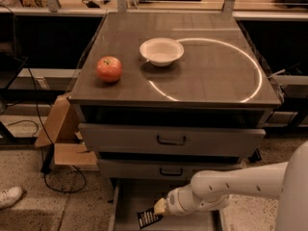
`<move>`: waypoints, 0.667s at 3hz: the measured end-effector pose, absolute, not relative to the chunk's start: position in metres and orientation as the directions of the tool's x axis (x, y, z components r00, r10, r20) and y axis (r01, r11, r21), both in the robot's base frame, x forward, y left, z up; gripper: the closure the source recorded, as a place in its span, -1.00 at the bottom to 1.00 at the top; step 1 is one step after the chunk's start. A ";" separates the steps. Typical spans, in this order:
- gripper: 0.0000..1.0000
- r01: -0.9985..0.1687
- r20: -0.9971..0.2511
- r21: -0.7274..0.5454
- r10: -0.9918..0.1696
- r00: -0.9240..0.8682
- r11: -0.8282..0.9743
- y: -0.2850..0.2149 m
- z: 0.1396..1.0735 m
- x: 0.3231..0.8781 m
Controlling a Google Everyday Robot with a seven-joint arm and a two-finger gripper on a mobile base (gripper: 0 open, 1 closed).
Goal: Place rxbar chocolate into bottom drawer
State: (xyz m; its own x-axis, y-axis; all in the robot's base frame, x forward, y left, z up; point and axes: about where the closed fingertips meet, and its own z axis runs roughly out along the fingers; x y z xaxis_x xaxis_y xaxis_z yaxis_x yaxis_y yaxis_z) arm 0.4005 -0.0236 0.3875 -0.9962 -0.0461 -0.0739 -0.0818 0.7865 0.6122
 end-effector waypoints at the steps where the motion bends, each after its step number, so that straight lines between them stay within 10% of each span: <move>1: 1.00 -0.038 -0.034 0.623 -0.022 -0.999 0.782 -0.034 0.347 0.409; 2: 1.00 0.022 0.018 0.623 0.014 -1.000 0.782 -0.046 0.311 0.415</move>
Offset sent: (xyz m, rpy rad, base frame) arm 0.0240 -0.0395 -0.1208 0.0069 0.1530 -0.1090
